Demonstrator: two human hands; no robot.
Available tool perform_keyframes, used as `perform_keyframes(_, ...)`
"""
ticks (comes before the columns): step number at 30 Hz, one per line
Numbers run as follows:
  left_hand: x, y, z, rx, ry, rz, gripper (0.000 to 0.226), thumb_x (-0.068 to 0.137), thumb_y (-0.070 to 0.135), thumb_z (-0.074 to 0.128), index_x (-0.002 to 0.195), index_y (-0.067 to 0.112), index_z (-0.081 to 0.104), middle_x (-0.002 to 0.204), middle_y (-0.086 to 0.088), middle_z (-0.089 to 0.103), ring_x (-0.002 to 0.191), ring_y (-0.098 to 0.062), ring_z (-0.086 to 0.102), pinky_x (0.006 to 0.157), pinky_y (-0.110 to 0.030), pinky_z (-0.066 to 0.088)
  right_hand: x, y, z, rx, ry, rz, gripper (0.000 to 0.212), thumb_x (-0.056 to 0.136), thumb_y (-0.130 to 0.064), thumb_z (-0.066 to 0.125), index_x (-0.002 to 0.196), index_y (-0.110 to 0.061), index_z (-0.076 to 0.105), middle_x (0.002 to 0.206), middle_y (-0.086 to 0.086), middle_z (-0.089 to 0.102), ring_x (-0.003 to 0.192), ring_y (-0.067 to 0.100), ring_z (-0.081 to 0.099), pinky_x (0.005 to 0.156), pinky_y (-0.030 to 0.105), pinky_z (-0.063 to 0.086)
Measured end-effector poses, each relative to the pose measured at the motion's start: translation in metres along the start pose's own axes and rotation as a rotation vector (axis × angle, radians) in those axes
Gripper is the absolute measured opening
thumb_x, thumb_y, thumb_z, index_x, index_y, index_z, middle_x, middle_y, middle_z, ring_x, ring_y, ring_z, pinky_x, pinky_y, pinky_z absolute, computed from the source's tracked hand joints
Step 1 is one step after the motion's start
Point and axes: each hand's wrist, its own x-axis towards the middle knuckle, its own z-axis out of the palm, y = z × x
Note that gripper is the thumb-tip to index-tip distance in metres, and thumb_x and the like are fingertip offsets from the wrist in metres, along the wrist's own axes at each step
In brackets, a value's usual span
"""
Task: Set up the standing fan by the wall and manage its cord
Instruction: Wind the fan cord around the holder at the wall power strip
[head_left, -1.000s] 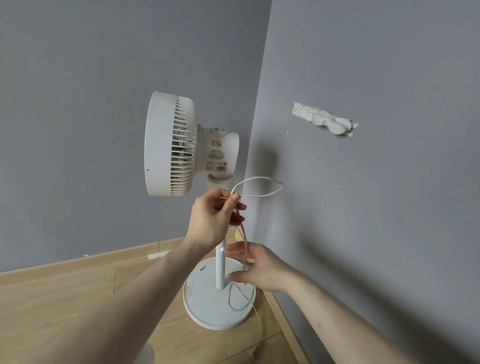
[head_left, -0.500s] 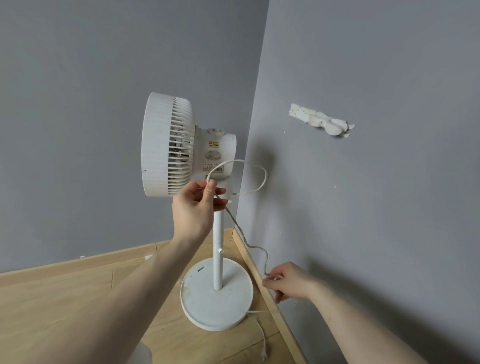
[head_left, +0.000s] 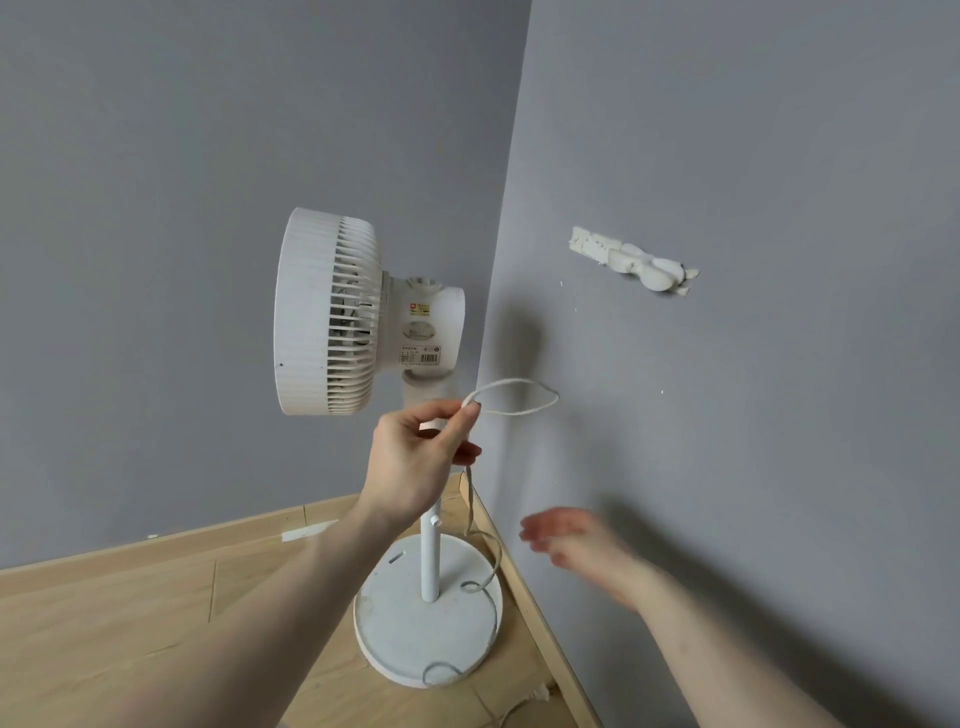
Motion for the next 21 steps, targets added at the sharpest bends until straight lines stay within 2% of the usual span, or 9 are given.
perform_keyframes(4,-0.005,-0.005,0.008,0.121,-0.138,0.091,0.010,0.089,0.023,0.077,0.089,0.014,0.080,0.089,0.000,0.073,0.062,-0.028,0.073,0.067,-0.041,0.062,-0.007,-0.050,-0.007,0.669,0.021,-0.061,0.043,0.102,-0.017,0.031,0.117,-0.010,0.071,0.113,0.008,0.077,0.110,0.025,0.071,0.102,0.041,0.050)
perform_keyframes(7,-0.007,-0.013,0.014,0.213,-0.223,0.145,0.005,0.089,0.021,0.077,0.085,0.019,0.080,0.087,0.001,0.071,0.060,-0.022,0.072,0.065,-0.039,0.061,-0.008,-0.072,-0.012,0.924,0.016,-0.098,0.049,0.104,-0.029,0.030,0.121,-0.006,0.069,0.117,0.014,0.074,0.113,0.030,0.069,0.105,0.044,0.048)
perform_keyframes(9,-0.006,-0.020,0.016,0.280,-0.246,0.189,0.007,0.088,0.024,0.079,0.082,0.028,0.078,0.086,0.005,0.071,0.060,-0.015,0.070,0.064,-0.032,0.060,-0.008,-0.079,-0.015,1.062,0.053,-0.119,0.047,0.103,-0.031,0.034,0.120,-0.006,0.070,0.117,0.014,0.074,0.112,0.030,0.069,0.104,0.045,0.048)
perform_keyframes(11,-0.005,-0.026,0.015,0.361,-0.285,0.196,0.003,0.085,0.030,0.081,0.086,0.031,0.079,0.090,0.010,0.072,0.069,-0.009,0.069,0.068,-0.021,0.055,-0.010,-0.085,-0.019,1.167,0.095,-0.145,0.043,0.102,-0.029,0.039,0.115,-0.006,0.072,0.103,0.010,0.076,0.103,0.029,0.072,0.100,0.044,0.050)
perform_keyframes(13,-0.002,-0.031,0.013,0.442,-0.317,0.173,0.013,0.083,0.036,0.082,0.095,0.033,0.079,0.096,0.014,0.070,0.079,-0.005,0.068,0.075,-0.017,0.053,-0.012,-0.091,-0.021,1.181,0.158,-0.154,0.037,0.102,-0.027,0.044,0.111,-0.005,0.073,0.074,0.005,0.065,0.079,0.024,0.069,0.090,0.040,0.054)
perform_keyframes(15,0.000,-0.036,0.011,0.503,-0.337,0.164,0.015,0.084,0.036,0.080,0.100,0.034,0.078,0.099,0.018,0.067,0.082,-0.003,0.068,0.080,-0.020,0.055,-0.013,-0.094,-0.020,1.050,0.240,-0.139,0.035,0.103,-0.027,0.046,0.111,-0.006,0.074,0.059,0.000,0.043,0.055,0.015,0.049,0.067,0.030,0.049)
perform_keyframes(17,0.003,-0.041,0.009,0.558,-0.335,0.179,0.013,0.087,0.033,0.077,0.100,0.036,0.076,0.102,0.022,0.065,0.083,-0.001,0.069,0.083,-0.023,0.055,-0.015,-0.096,-0.021,0.840,0.295,-0.172,0.035,0.104,-0.029,0.047,0.110,-0.011,0.076,0.057,-0.001,0.033,0.048,0.013,0.030,0.050,0.026,0.030)
perform_keyframes(19,0.005,-0.045,0.007,0.603,-0.331,0.197,0.015,0.088,0.030,0.074,0.101,0.038,0.073,0.107,0.023,0.062,0.084,0.003,0.069,0.084,-0.025,0.054,-0.016,-0.097,-0.023,0.675,0.328,-0.229,0.032,0.103,-0.029,0.049,0.103,-0.018,0.079,0.058,0.000,0.030,0.049,0.014,0.022,0.047,0.027,0.019)
perform_keyframes(21,0.008,-0.050,0.005,0.627,-0.312,0.222,0.019,0.087,0.031,0.073,0.104,0.041,0.071,0.114,0.024,0.057,0.088,0.004,0.068,0.083,-0.025,0.055,-0.017,-0.100,-0.028,0.564,0.368,-0.258,0.027,0.100,-0.026,0.054,0.097,-0.021,0.080,0.060,0.001,0.028,0.050,0.014,0.019,0.046,0.026,0.016)
